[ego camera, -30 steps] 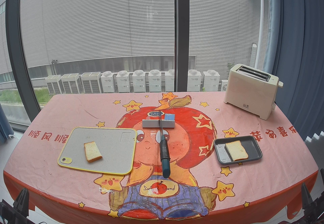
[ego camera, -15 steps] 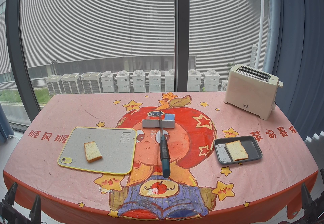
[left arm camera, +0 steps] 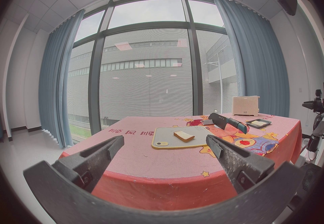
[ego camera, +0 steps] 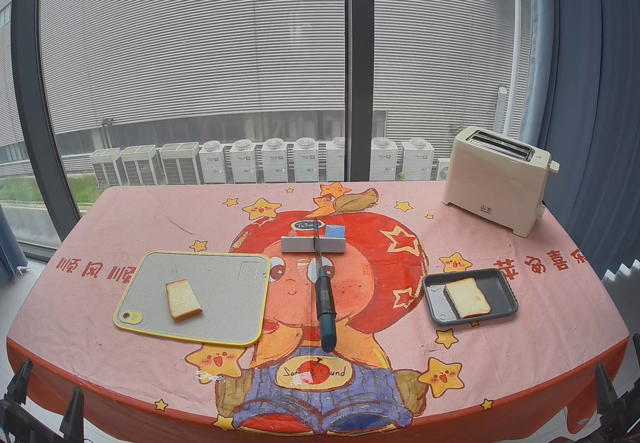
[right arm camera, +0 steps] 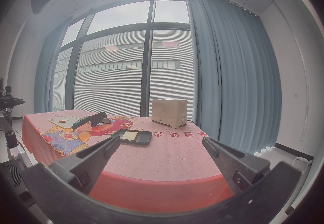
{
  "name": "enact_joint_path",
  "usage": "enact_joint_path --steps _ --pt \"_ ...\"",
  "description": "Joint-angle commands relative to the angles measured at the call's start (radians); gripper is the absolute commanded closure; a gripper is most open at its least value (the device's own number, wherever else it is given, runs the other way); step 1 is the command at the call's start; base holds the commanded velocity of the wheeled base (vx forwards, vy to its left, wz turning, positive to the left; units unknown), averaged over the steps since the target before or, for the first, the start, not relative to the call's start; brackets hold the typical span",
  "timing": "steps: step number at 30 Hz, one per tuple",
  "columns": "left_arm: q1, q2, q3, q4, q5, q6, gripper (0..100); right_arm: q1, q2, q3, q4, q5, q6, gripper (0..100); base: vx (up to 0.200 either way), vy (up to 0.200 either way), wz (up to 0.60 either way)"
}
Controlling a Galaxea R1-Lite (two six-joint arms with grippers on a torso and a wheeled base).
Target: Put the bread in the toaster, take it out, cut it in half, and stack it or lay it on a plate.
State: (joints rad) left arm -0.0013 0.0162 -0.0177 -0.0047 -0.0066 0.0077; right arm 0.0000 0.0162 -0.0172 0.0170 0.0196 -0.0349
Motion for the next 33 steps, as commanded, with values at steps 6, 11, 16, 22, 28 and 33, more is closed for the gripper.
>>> enact_joint_path --steps 6,11,16,22,28,33 --pt "-0.002 -0.009 0.018 -0.005 -0.006 0.0 0 0.0 -0.015 0.016 0.0 0.0 0.0 0 0.0 0.0 0.0" --pt "-0.002 -0.009 0.018 -0.011 -0.006 -0.002 0 0.0 -0.015 0.016 -0.002 0.0 0.0 0 0.0 0.0 0.0" --pt "-0.003 -0.009 0.018 -0.011 -0.004 0.0 0 0.0 -0.015 0.016 0.0 0.0 0.0 0 0.0 0.0 0.0" --pt "-0.003 -0.009 0.018 -0.012 -0.003 0.0 0 0.0 -0.015 0.016 0.0 0.0 0.0 0 0.0 0.0 0.0" --pt "-0.003 -0.009 0.018 -0.012 -0.001 0.0 0 0.0 -0.015 0.016 0.0 0.0 0.0 0 0.0 0.0 0.0" --pt "-0.003 -0.009 0.018 -0.012 0.002 0.0 0 0.0 -0.015 0.016 0.0 0.0 0.0 0 0.0 0.0 0.0"
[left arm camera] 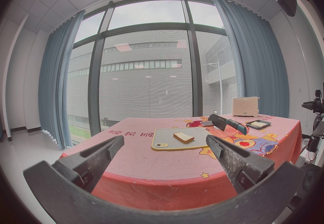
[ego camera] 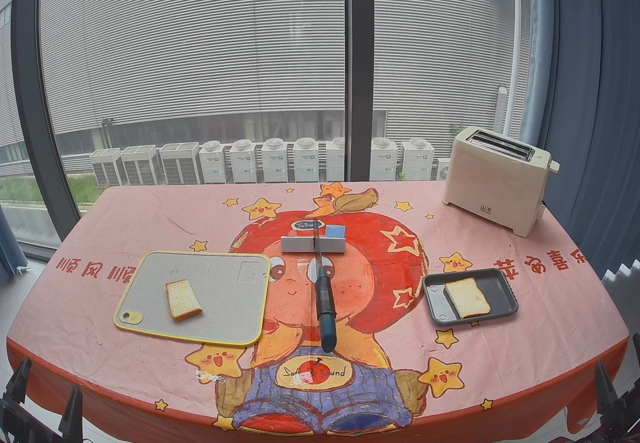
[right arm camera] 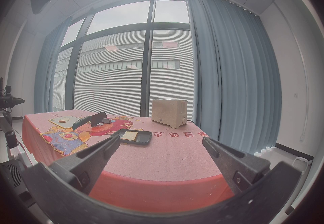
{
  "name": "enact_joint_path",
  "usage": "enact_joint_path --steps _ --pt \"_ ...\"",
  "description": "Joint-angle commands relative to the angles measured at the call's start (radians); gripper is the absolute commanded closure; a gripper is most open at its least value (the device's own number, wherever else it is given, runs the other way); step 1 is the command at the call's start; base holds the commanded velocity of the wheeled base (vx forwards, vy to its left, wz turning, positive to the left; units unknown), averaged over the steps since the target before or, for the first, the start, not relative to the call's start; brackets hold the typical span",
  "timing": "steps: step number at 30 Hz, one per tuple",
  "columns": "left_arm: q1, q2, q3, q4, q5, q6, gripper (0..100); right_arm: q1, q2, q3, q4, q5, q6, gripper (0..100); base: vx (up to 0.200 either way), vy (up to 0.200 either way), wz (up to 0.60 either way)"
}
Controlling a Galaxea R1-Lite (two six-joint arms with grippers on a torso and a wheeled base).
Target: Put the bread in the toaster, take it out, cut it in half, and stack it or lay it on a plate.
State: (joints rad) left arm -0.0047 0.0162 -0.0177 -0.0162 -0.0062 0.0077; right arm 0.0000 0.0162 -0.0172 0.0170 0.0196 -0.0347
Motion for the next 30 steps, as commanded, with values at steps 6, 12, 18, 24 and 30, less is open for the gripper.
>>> enact_joint_path --steps 6,12,18,24,30 --pt "0.0 -0.009 0.018 -0.002 0.008 0.0 0 0.0 -0.015 0.016 0.0 0.0 -0.001 0 0.0 0.0 0.0" --pt "0.0 -0.009 0.018 -0.007 0.014 0.0 0 0.0 -0.015 0.016 0.0 0.0 -0.001 0 0.0 0.0 0.0" --pt "0.0 -0.009 0.018 -0.007 0.014 0.0 0 0.0 -0.015 0.016 0.0 0.0 -0.001 0 0.0 0.0 0.0" --pt "0.0 -0.009 0.018 -0.038 0.017 0.0 0 0.0 -0.015 0.016 0.0 0.0 -0.002 0 0.0 0.0 0.0" --pt "0.0 -0.009 0.018 -0.222 0.037 0.003 0 0.0 -0.015 0.016 0.0 0.002 -0.001 0 0.0 0.0 0.0"
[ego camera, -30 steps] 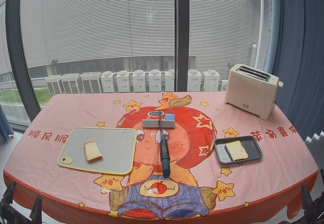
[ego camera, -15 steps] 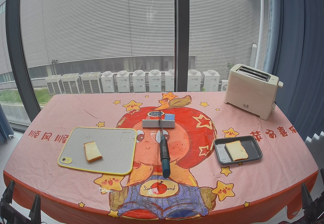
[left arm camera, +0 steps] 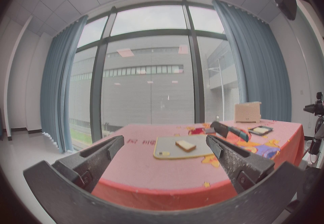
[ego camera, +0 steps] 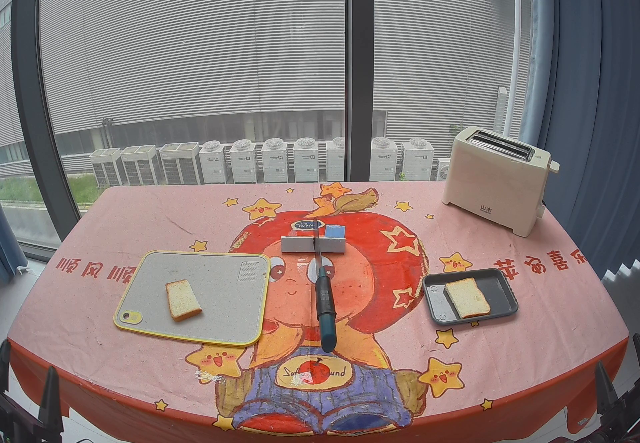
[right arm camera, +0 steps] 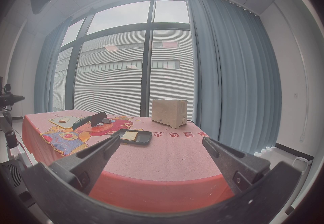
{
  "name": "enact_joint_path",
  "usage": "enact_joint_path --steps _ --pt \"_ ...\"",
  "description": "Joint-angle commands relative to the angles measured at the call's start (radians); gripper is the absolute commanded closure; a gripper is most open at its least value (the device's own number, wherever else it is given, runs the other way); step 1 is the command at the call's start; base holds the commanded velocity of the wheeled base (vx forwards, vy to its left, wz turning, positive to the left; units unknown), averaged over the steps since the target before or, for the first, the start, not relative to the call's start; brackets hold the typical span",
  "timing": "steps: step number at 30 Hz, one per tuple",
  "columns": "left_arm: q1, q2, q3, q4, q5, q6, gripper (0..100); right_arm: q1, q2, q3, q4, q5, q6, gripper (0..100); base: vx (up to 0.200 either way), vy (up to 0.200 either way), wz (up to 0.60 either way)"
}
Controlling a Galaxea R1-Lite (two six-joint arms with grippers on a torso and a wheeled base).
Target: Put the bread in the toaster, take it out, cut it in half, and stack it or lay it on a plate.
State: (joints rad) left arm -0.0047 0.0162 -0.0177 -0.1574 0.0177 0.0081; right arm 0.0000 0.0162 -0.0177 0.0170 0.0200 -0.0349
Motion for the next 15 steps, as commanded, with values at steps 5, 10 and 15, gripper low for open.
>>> enact_joint_path --steps 5,10,15 --pt "-0.001 -0.009 0.018 -0.033 0.004 0.006 0 0.0 -0.015 0.016 0.0 0.0 0.0 0 0.0 0.0 0.0" --pt "-0.001 -0.009 0.018 -0.005 -0.022 0.016 0 0.0 -0.015 0.016 0.0 0.001 0.0 0 0.0 0.0 0.0" --pt "-0.001 -0.016 0.018 0.012 -0.038 0.026 0 0.0 -0.015 0.016 0.0 0.001 0.0 0 0.0 0.0 0.0"
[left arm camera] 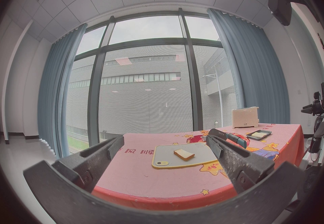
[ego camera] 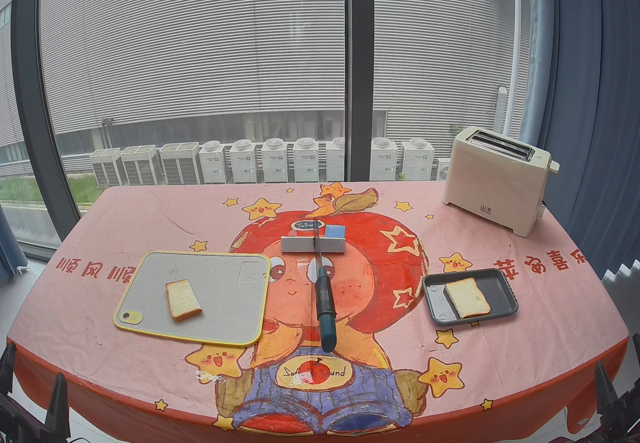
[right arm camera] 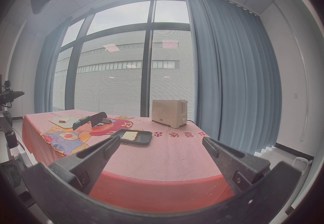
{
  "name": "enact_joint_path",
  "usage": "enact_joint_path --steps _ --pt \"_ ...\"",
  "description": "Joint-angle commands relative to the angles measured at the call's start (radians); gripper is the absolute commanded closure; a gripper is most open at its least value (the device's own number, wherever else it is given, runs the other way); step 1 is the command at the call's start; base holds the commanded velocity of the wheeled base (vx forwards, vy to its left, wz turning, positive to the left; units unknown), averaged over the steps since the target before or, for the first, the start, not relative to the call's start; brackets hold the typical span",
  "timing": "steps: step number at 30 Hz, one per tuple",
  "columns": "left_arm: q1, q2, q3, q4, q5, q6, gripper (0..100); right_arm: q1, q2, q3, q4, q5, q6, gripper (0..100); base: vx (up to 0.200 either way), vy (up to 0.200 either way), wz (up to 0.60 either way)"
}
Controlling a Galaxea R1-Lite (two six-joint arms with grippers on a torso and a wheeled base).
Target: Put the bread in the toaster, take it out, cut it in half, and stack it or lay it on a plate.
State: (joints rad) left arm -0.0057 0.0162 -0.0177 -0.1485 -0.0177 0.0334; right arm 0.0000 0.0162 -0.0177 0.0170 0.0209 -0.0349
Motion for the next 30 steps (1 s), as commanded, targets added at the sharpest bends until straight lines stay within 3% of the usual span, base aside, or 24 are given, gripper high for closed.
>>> enact_joint_path --steps 1,5,11,23,30 --pt "0.0 -0.016 0.018 0.003 -0.002 0.002 0 0.0 -0.015 0.016 0.0 -0.001 0.0 0 0.0 0.0 0.0" --pt "-0.002 0.01 0.018 -0.026 -0.002 0.002 0 0.0 -0.015 0.016 -0.002 -0.001 0.0 0 0.0 0.0 0.0" --pt "-0.005 0.185 0.018 -0.186 -0.005 0.0 0 0.0 -0.015 0.016 0.0 -0.001 0.0 0 0.0 0.0 0.0" --pt "-0.014 0.341 0.018 -0.25 -0.033 0.014 0 0.0 -0.015 0.016 0.0 0.001 0.0 0 0.0 0.0 0.0" --pt "-0.014 0.482 0.018 -0.396 -0.033 0.014 0 0.0 -0.015 0.016 0.0 0.001 0.0 0 0.0 0.0 0.0"
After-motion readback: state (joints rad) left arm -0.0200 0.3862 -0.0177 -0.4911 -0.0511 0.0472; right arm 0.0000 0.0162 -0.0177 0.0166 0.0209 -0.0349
